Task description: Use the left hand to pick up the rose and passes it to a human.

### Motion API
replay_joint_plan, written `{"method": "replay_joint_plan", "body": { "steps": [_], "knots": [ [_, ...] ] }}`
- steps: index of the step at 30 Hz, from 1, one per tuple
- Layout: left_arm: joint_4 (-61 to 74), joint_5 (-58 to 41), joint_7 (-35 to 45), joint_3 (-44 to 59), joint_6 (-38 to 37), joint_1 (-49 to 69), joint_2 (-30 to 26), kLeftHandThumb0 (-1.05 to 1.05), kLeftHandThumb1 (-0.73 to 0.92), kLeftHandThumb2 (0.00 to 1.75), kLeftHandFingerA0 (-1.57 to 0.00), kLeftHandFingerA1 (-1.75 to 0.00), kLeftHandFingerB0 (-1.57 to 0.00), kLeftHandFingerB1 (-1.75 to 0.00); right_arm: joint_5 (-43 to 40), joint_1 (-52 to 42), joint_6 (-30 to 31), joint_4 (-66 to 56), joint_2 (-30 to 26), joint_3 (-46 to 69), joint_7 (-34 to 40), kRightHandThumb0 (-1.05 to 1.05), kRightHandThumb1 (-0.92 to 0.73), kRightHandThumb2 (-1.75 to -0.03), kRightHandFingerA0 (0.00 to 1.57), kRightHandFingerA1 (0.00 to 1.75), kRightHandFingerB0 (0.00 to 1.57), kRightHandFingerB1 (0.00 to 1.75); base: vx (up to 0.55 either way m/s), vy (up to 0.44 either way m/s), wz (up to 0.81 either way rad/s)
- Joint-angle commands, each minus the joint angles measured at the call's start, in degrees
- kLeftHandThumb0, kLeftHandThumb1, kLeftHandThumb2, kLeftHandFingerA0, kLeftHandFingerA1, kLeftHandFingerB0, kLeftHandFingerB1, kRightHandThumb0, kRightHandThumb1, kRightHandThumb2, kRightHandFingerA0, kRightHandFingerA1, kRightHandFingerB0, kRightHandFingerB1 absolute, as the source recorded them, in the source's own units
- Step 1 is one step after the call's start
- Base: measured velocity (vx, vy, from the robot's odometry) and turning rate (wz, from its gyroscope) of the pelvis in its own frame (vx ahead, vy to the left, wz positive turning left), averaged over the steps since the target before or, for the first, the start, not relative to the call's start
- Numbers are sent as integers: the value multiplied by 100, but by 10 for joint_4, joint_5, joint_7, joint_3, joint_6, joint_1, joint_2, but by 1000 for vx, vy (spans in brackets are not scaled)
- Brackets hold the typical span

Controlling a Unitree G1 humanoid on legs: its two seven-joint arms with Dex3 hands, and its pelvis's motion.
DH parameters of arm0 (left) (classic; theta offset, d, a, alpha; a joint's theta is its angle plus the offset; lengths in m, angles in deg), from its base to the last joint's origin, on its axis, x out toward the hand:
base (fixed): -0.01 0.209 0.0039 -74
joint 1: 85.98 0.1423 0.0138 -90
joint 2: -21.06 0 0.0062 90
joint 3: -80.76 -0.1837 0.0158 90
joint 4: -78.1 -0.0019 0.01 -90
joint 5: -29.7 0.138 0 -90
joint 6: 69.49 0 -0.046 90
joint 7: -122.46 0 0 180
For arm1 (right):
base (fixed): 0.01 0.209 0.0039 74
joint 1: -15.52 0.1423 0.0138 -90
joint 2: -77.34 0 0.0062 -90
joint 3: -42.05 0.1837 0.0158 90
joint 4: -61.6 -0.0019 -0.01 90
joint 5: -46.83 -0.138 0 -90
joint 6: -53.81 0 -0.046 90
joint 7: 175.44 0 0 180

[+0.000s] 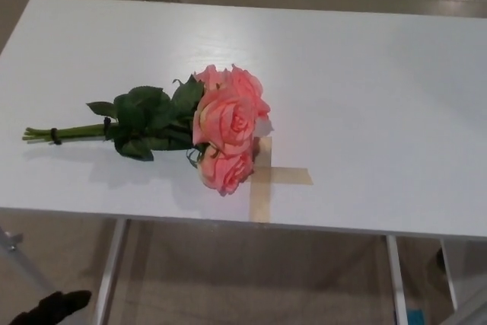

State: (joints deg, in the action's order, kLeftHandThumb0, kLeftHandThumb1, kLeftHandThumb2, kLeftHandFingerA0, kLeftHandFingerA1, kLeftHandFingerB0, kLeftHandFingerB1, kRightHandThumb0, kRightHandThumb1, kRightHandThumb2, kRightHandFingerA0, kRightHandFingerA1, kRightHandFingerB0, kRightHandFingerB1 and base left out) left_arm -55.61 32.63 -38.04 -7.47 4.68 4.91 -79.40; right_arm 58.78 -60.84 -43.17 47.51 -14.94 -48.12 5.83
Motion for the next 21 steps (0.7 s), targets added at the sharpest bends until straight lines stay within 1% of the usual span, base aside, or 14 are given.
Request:
{"method": "replay_joint_plan", "body": {
  "steps": [1, 2, 3, 5, 8, 10, 12, 13, 16, 17, 18, 21],
  "knots": [
    [324, -85, 159, 4, -8, 191, -88, -57, 41, 68, -23, -39, -30, -39, -1, -12, -6, 4, -12, 2, -5, -49, -51, -81, 66, 60, 47, 52, 0, 0, 0],
    [357, -99, 172, 9, -1, 209, -99, -56, 41, 67, -26, -40, -32, -39, -2, -10, -6, 4, -13, 3, -5, -49, -51, -81, 66, 60, 47, 52, 0, 0, 0],
    [389, -113, 185, 17, 1, 231, -112, -50, 46, 55, -31, -33, -39, -33, -1, -12, -6, 4, -13, 3, -5, -49, -51, -82, 66, 60, 47, 52, 0, 0, 0],
    [468, -154, 224, 43, 0, 289, -149, -48, 46, 54, -34, -35, -40, -34, 1, -13, -3, 6, -12, 1, -4, -49, -51, -82, 67, 60, 47, 52, 0, 0, 0],
    [573, -211, 268, 92, 19, 361, -190, -48, 47, 55, -37, -35, -42, -34, 2, -13, 0, 6, -11, 0, -3, -49, -51, -82, 67, 60, 47, 52, 0, 0, 0],
    [613, -246, 293, 120, 14, 389, -203, -47, 47, 54, -40, -37, -43, -34, 0, -14, -1, 6, -10, 2, -4, -50, -51, -82, 68, 61, 47, 52, 0, 0, 0],
    [650, -283, 313, 153, 13, 410, -212, -47, 47, 54, -40, -37, -43, -35, 0, -14, -1, 5, -10, 2, -3, -50, -51, -82, 68, 61, 47, 52, 0, 0, 0],
    [677, -312, 325, 176, 11, 424, -212, -54, 38, 72, -35, -46, -39, -45, 0, -15, -2, 5, -9, 1, -3, -50, -51, -82, 68, 61, 47, 52, 0, 0, 0],
    [734, -371, 335, 229, -5, 441, -204, -54, 38, 71, -37, -48, -38, -45, 2, -16, 1, 6, -9, -1, -3, -49, -51, -82, 69, 62, 47, 52, 0, 0, 0],
    [746, -388, 333, 240, 0, 438, -202, -54, 38, 72, -39, -49, -35, -44, 3, -14, 1, 6, -8, -1, -3, -49, -51, -82, 69, 62, 47, 52, 0, 0, 0],
    [764, -413, 326, 257, 8, 433, -198, -47, 45, 54, -42, -39, -41, -34, 2, -12, 2, 5, -8, 0, -3, -49, -51, -82, 69, 62, 47, 53, 0, 0, 0],
    [803, -452, 302, 296, 17, 431, -188, -49, 45, 54, -42, -39, -37, -33, 1, -13, 2, 5, -8, 1, -5, -49, -51, -82, 69, 62, 47, 53, 0, 0, 0]
  ]
}}
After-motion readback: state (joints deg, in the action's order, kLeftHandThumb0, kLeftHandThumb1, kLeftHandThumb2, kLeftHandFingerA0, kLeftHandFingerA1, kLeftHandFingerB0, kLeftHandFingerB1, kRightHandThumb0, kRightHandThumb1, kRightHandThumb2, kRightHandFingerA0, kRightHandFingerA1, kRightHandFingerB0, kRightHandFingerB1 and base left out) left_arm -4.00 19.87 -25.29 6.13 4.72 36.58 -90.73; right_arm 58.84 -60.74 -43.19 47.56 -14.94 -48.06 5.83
